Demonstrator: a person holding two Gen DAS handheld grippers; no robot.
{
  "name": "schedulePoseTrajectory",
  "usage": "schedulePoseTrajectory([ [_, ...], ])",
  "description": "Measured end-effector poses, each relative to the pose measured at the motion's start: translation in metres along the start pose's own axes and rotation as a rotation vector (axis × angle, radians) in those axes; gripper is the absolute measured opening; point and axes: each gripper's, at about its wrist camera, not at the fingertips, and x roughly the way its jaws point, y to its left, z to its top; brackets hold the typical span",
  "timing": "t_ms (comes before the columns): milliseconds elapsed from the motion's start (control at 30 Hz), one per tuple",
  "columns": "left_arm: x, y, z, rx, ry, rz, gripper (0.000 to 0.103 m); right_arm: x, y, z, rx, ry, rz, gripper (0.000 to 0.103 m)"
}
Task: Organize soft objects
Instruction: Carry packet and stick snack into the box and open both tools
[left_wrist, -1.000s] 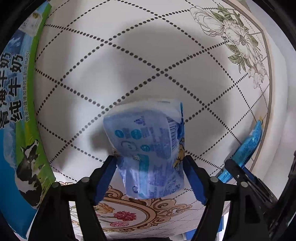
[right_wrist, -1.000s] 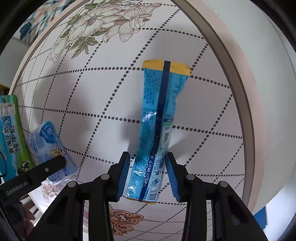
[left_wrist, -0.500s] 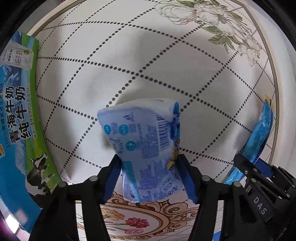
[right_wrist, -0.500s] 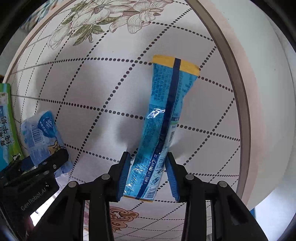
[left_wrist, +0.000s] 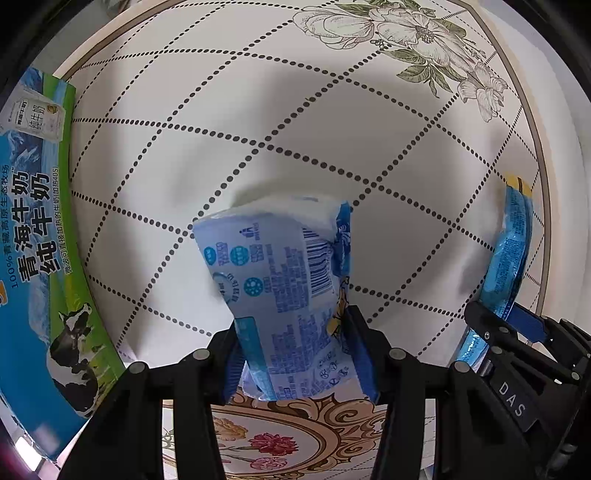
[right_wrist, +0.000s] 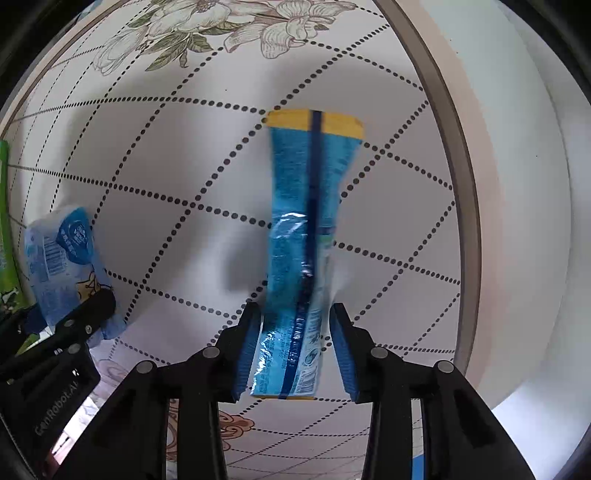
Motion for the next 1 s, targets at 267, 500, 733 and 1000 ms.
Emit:
schedulePoseTrajectory([
  [267,-0.018,-0.005,-0.027,0.023,-0.028,-0.023,0.041,-0.010,0.013,-0.014,-0.025,-0.047,0.013,0.016],
  [500,-0.064,-0.002,-0.068,0.043,-0.133,-0.095,0.041,-0.051,0.026,-0.049,-0.054,-0.152,0.095,0.016],
  [733,-0.138,0.049,-0.106,0.043,-0.262,-0.193,0.041,-0.115,0.047,-0.098,-0.108,-0.276,0.174,0.016],
  [1000,-0.227,0.152,-0.124,-0.017,-0.399,-0.250,0.041,-0.199,0.080,-0.139,-0.175,-0.387,0.321,0.016],
])
